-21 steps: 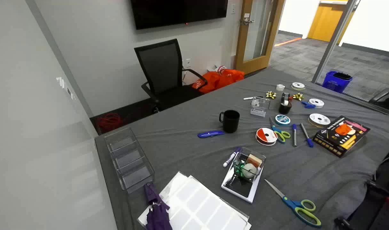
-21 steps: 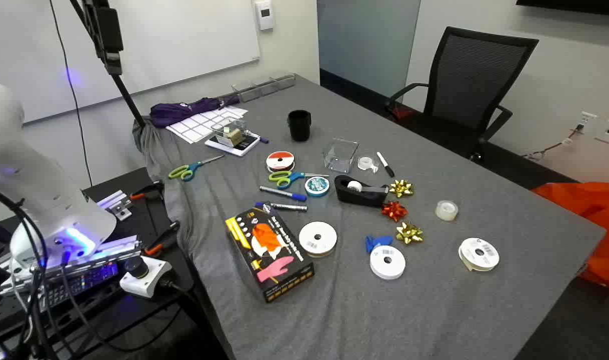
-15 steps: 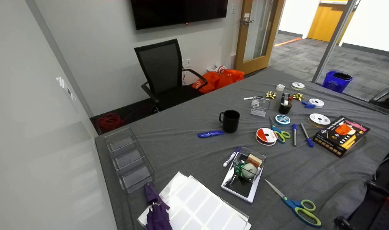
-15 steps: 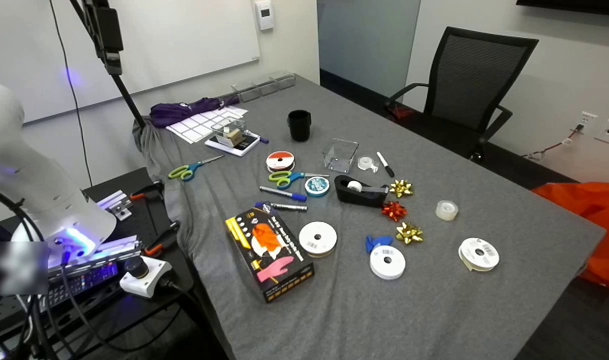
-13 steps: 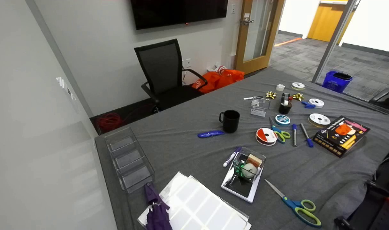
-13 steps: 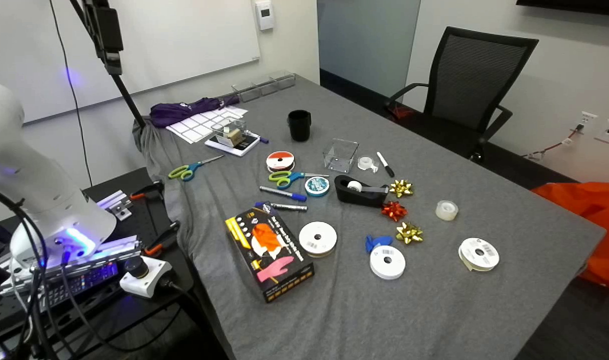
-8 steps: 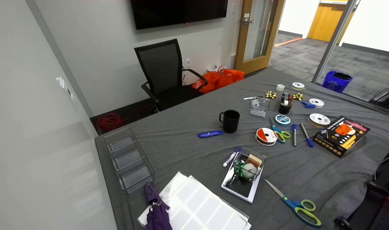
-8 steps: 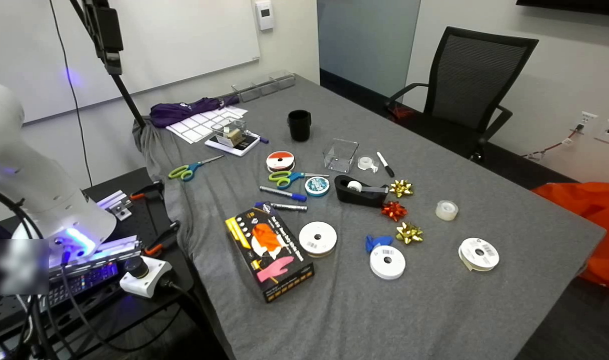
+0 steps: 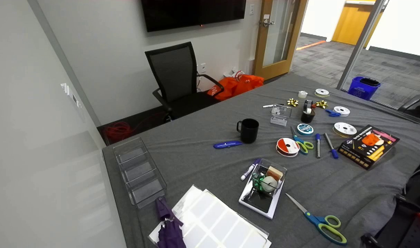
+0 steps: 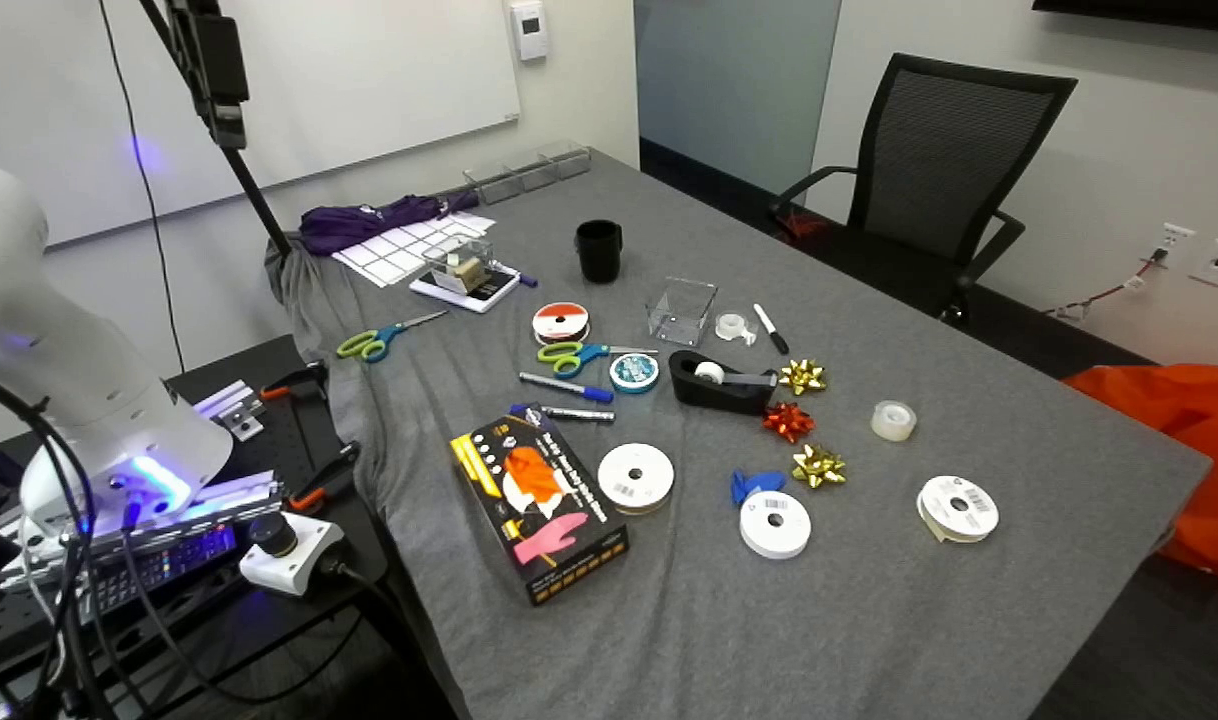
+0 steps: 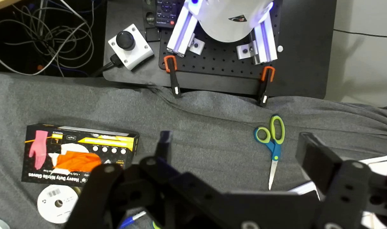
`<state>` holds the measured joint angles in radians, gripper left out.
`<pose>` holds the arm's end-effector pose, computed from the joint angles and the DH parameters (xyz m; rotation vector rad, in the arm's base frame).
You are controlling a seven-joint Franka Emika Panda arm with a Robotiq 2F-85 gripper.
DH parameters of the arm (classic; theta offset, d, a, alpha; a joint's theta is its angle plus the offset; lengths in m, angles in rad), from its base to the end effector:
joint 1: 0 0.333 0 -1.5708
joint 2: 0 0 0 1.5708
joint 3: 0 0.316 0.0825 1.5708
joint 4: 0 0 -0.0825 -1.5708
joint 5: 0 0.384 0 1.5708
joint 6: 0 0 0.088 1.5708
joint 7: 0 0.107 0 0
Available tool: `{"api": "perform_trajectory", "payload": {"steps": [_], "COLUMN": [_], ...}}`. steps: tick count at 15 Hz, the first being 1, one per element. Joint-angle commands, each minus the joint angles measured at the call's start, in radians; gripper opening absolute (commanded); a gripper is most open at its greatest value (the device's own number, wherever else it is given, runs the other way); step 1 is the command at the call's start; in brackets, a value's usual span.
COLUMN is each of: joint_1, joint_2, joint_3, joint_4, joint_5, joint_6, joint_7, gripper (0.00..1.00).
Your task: Put the masking tape on the table
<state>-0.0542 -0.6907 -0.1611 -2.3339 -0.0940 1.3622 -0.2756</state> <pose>0.2966 -0.0883 0.5527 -3.0360 -0.1602 0.4254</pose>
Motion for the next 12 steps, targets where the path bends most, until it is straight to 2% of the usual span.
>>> {"api": "perform_trajectory", "payload": {"steps": [1,9,12], "joint_1": [0.047,0.153,0.172], "joint_2": [0.038,0.218,0.285], "joint_3": [0.021,0.068,0.085], "joint_4": [-0.018,-0.013,-0.006], "joint_5": [0.029,0.093,0.026], "joint_6": [0.065,0.340,0.376], "joint_7": [-0.003,-0.082,-0.199], "gripper": [1.00,1.00,1.00]}}
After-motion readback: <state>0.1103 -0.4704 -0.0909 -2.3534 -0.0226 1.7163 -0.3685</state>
